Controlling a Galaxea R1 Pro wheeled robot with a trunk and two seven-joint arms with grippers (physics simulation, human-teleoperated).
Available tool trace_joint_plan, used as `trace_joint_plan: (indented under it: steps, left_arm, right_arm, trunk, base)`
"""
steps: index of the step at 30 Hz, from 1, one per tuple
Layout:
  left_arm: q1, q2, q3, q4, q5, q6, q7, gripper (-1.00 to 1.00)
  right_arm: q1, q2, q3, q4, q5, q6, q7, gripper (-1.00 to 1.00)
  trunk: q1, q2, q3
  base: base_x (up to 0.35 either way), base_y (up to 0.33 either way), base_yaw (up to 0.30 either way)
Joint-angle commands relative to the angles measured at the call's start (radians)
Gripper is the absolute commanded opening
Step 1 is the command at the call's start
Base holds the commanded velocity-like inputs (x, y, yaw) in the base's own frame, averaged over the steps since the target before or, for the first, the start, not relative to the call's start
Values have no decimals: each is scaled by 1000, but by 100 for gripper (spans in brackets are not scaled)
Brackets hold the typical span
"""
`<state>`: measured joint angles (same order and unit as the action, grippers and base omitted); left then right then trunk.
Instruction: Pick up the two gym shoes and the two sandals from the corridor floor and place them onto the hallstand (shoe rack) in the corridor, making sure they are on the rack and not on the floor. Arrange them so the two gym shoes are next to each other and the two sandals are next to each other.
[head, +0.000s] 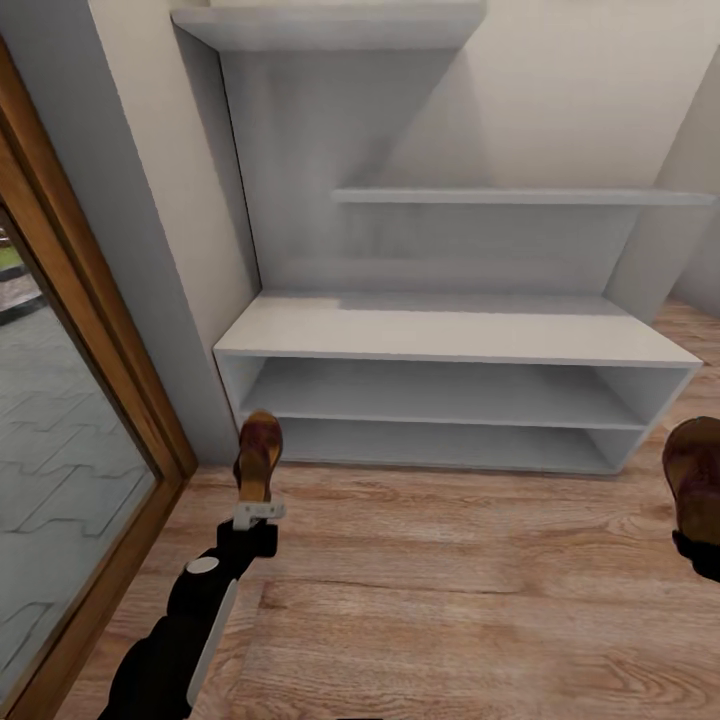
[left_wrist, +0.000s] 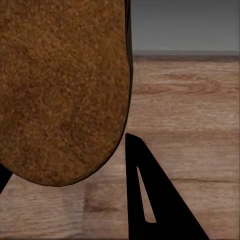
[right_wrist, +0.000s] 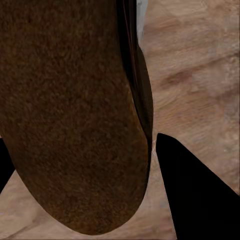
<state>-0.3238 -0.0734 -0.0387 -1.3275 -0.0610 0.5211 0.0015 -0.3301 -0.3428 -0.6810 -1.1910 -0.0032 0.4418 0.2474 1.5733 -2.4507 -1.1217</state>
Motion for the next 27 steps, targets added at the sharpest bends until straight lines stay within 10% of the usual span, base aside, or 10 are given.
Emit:
trace_joint_plan:
  steps: [1, 4, 12, 15, 21, 27]
  left_arm:
    - [-1, 0, -1, 2, -7, 5, 0, -100]
    - [-1, -1, -1, 6, -7, 6, -1, -100]
    - [-1, -2, -1, 7, -4, 19, -1, -100]
    - [-3, -3, -1, 6, -8, 140, -1, -100]
    - [-6, -3, -1, 9, -6, 186, -1, -100]
    - [-22, -24, -2, 110, -6, 185, -2, -100]
  right_arm:
    - [0, -28, -49, -1, -9, 12, 4, -100]
    - [0, -73, -187, -1, -6, 17, 4, -100]
    - [0, -235, -275, 56, -7, 42, 4, -100]
    - [0, -336, -360, 150, -5, 57, 3, -100]
    - [0, -529, -391, 453, -1, 59, 0, -100]
    - [0, -621, -391, 626, -2, 58, 1, -100]
  trunk:
    - [0, 0, -1]
    - [0, 0, -1]
    - [0, 0, -1]
    - [0, 0, -1]
    - [0, 0, -1]
    - [0, 0, -1]
  base:
    - [0, 0, 0]
    - [0, 0, 0]
    - [0, 0, 0]
    - [0, 0, 0]
    - [0, 0, 0]
    - [0, 0, 0]
